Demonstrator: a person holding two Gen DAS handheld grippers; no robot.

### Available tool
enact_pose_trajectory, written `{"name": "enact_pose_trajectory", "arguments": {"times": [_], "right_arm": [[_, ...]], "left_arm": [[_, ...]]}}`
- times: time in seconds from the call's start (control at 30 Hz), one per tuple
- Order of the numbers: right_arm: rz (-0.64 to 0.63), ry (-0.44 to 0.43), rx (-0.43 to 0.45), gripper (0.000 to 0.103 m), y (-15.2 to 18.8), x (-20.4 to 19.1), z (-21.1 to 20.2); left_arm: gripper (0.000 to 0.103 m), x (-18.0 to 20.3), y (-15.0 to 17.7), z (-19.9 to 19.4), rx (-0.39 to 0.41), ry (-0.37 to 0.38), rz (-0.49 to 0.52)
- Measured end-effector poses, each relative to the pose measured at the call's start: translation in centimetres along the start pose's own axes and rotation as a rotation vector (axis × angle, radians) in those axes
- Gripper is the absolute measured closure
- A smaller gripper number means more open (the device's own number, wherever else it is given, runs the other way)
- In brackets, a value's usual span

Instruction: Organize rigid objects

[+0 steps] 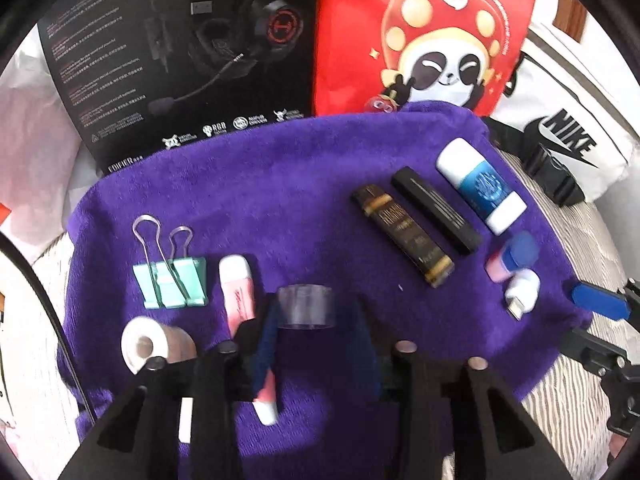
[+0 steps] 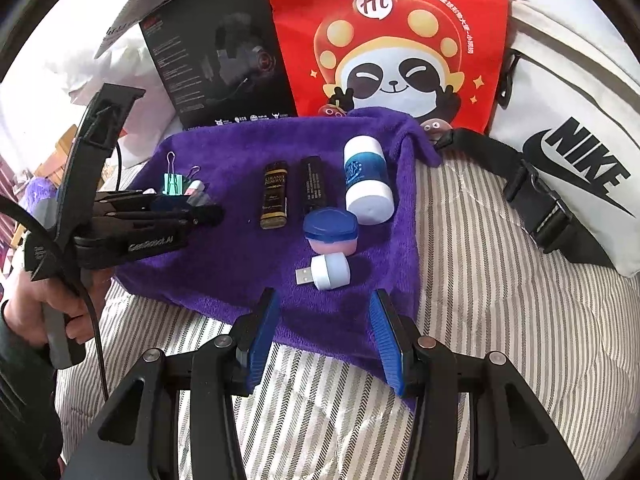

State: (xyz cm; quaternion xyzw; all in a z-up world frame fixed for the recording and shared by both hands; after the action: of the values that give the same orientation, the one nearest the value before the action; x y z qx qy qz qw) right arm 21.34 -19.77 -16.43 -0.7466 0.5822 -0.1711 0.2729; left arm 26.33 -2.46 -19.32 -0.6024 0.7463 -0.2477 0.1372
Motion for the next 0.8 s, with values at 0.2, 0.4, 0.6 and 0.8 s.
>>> {"name": "enact_pose_trajectory", "arguments": {"times": [0.2,0.4,0.6,0.8], "right_arm": [[0.007,0.010,0.021,0.051,0.2,0.4,-1.2],[0.026,0.024,0.042,0.042,0.7,0.7,-3.0],[0.024,0.017,0.050,0.032,1.1,-0.2,-4.7],[0.013,0.021,0.064,0.017,1.6,-2.0,-6.5]], "left_arm": [[0.055,0.9,1.6,-0.7,-0.020,0.013,0.000],[0.045,1.3,2.7,-3.1,-0.005,0.021,-0.014],[0.025,2.2,3.9,-8.1,0.074,0.005,-0.017],[0.005,1.5,5.9,-13.7,0.151,-0.058,-0.059]]}}
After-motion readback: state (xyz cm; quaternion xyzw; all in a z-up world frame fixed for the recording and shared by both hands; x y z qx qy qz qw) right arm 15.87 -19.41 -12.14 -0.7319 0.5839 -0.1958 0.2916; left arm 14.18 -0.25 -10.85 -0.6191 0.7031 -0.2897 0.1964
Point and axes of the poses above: each gripper's, at about its wrist camera, not at the fingertips, and z roughly the way its jaws point, x to its right, y to its underside, the point moved 6 cm from there along z, roughly the way its jaws point, and after that the axes turned 5 degrees about y, right-handed, at the moved point
